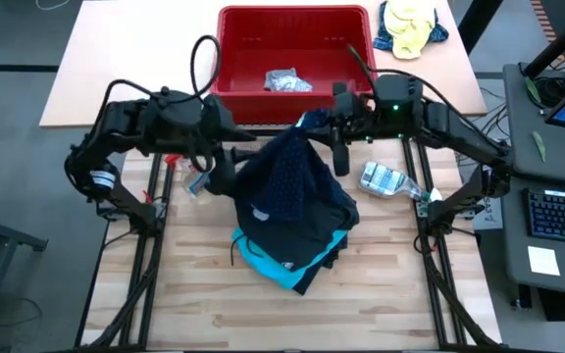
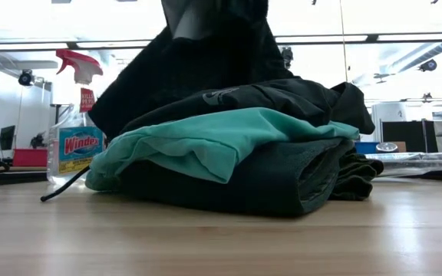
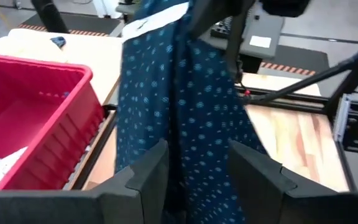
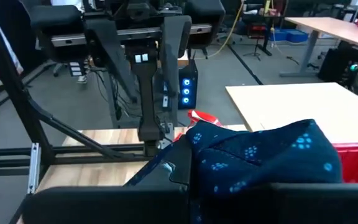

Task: Fold Laundry from Bin
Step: Fold the blue polo shirt

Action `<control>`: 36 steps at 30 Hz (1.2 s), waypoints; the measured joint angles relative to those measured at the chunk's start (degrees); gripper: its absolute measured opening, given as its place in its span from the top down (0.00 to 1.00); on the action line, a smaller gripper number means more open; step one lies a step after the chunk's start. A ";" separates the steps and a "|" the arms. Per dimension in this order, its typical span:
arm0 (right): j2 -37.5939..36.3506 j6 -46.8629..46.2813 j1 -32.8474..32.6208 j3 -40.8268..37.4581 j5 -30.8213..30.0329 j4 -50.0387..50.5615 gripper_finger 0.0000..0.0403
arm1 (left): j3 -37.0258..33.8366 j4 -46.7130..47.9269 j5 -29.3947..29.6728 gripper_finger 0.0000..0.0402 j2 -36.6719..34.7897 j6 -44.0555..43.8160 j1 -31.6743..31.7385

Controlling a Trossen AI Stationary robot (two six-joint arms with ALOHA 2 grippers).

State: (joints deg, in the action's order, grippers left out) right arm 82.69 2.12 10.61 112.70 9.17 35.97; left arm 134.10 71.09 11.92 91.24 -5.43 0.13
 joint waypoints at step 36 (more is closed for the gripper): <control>-25.91 -7.37 -20.27 -67.46 -16.59 -43.93 0.98 | -72.61 -85.37 6.91 0.62 -3.99 3.63 -28.13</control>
State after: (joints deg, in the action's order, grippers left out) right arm 56.77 -5.25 -9.66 45.24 -7.42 -7.96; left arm 61.49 -14.28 18.83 87.25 -1.80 -28.00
